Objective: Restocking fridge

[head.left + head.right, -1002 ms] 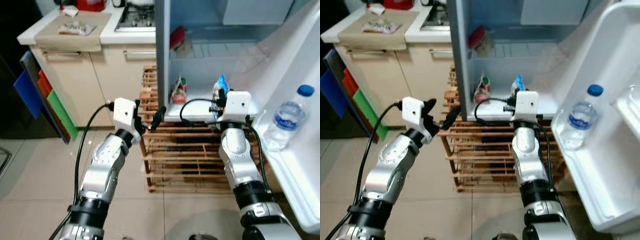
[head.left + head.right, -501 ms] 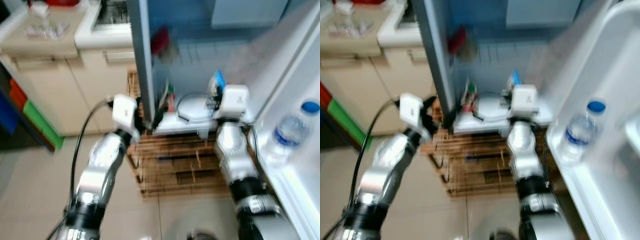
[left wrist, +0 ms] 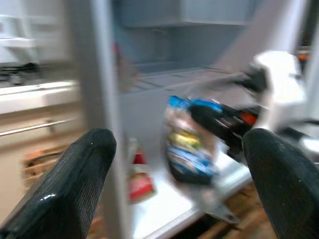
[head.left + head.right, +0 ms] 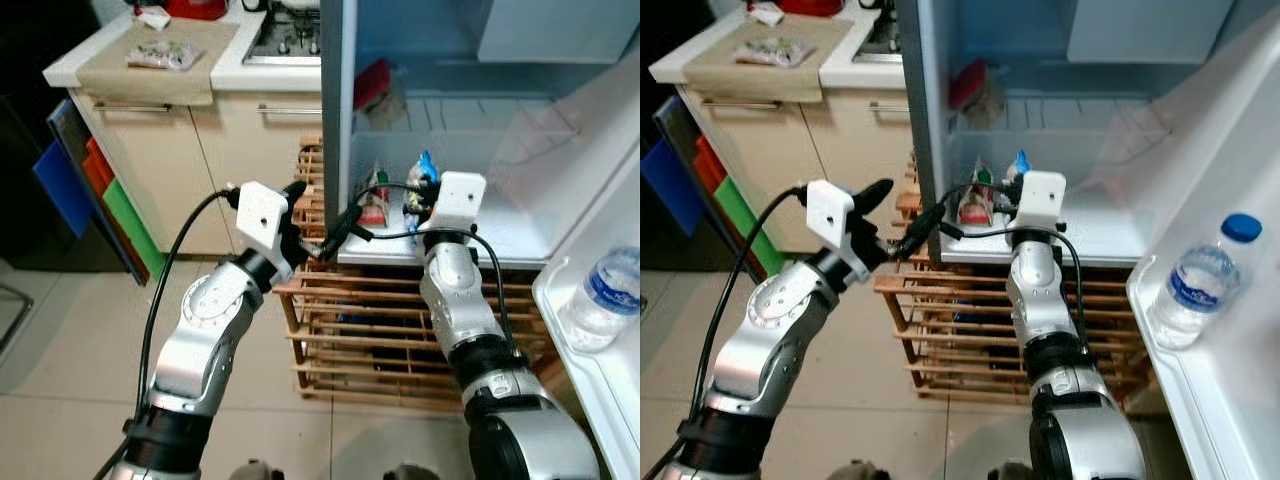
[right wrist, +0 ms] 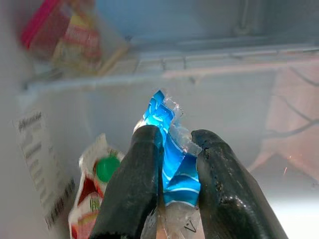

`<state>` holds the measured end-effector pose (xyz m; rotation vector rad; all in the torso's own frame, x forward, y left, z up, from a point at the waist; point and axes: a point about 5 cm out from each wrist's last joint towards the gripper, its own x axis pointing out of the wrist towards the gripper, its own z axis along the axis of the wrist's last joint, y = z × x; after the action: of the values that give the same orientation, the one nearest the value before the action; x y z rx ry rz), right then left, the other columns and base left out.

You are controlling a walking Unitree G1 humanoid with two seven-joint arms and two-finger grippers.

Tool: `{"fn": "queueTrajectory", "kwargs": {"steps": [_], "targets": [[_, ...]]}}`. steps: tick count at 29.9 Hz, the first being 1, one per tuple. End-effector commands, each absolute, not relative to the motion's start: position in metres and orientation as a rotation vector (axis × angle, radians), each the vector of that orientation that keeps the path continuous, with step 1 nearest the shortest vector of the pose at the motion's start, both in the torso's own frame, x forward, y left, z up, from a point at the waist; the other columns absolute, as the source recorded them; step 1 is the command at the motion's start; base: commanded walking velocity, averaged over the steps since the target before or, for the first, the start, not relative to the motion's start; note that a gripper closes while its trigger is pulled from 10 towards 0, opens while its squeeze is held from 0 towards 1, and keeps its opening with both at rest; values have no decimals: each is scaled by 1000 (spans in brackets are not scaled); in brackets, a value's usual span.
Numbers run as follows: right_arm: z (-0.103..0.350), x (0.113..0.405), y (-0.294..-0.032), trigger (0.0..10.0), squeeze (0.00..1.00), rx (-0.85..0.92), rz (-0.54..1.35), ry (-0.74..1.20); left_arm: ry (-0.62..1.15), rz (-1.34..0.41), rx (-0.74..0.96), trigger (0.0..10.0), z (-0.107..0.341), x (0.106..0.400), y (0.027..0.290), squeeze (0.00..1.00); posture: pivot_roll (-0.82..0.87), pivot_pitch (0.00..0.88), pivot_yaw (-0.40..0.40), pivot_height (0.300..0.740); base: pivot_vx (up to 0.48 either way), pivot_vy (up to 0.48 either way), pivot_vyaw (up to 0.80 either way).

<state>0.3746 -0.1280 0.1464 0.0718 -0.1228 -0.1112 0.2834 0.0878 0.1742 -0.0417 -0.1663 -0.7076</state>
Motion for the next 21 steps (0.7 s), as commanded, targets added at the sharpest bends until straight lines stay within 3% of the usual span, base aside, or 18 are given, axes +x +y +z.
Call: {"fn": "queueTrajectory", "kwargs": {"steps": [1, 12, 15, 21], "targets": [[146, 378, -132, 0, 0, 155, -159, -95, -143, -748, -44, 10000, 171, 278, 86, 0, 49, 78, 50, 740, 0, 0, 0], [132, 382, -147, 0, 0, 354, -278, 20, -120, -755, -62, 10000, 168, 263, 92, 0, 84, 123, 46, 740, 0, 0, 0], [129, 382, -141, 0, 0, 470, -281, 28, -70, -720, -54, 10000, 163, 251, 99, 0, 115, 169, 59, 740, 0, 0, 0], [137, 385, -124, 0, 0, 541, -244, 10, -50, -711, -61, 10000, 166, 236, 100, 0, 145, 211, 75, 740, 0, 0, 0]]}}
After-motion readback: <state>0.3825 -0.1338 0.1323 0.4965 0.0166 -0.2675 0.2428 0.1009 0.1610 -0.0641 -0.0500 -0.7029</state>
